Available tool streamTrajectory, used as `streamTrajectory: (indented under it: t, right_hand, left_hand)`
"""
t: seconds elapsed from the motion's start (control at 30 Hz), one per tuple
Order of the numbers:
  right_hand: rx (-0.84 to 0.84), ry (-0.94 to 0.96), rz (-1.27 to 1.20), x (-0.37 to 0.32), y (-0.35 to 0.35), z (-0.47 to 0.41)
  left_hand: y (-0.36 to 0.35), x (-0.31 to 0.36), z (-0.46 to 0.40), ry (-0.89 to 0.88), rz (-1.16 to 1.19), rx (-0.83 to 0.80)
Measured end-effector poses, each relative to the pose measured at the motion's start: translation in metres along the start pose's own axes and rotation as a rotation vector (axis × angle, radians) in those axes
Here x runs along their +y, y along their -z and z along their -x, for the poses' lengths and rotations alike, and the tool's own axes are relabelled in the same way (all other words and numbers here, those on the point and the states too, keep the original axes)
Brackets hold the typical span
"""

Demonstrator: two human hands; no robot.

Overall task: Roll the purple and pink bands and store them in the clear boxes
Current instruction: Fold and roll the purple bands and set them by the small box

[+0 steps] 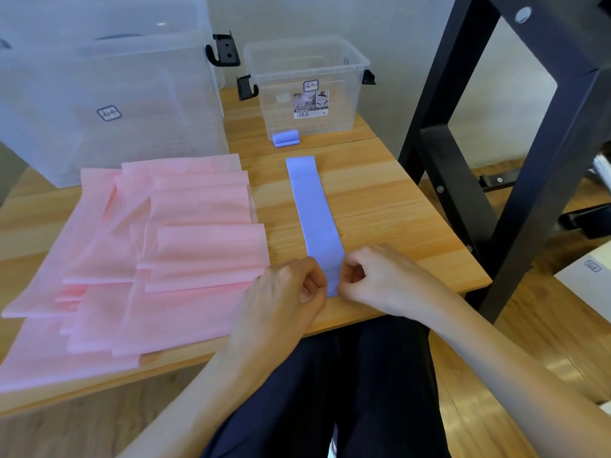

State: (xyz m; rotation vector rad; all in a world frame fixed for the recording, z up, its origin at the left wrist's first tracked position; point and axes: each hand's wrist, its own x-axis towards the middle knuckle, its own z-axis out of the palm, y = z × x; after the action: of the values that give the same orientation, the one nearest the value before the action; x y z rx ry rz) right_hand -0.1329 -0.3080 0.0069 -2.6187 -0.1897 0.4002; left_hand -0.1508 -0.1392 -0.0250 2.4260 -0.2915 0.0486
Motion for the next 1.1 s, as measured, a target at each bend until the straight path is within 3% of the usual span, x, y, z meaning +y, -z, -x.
streamTrajectory:
  t: [0.17, 0.43, 0.63, 0.87, 1.1]
  right_hand:
    - [0.097, -0.004, 0.025, 0.002, -0.009, 0.002]
    - [0.271, 0.241, -0.159, 0.028, -0.022, 0.010]
    - [0.267, 0.377, -0.155, 0.039, -0.024, 0.011]
    - [0.064, 0.174, -0.146, 0.026, -0.010, 0.007]
    - [0.109, 0.033, -0.003, 0.009, -0.010, 0.000]
  left_hand:
    - [-0.002, 0.005, -0.002, -0.020, -0.127, 0.008]
    - [-0.004, -0.016, 0.009, -0.215, -0.113, 0.069]
    - [-0.001, -0.018, 0.011, -0.184, -0.053, 0.048]
    - [0.001, -0.015, 0.005, -0.068, -0.005, 0.014]
    - [0.006, -0.014, -0.009, -0.018, -0.102, 0.020]
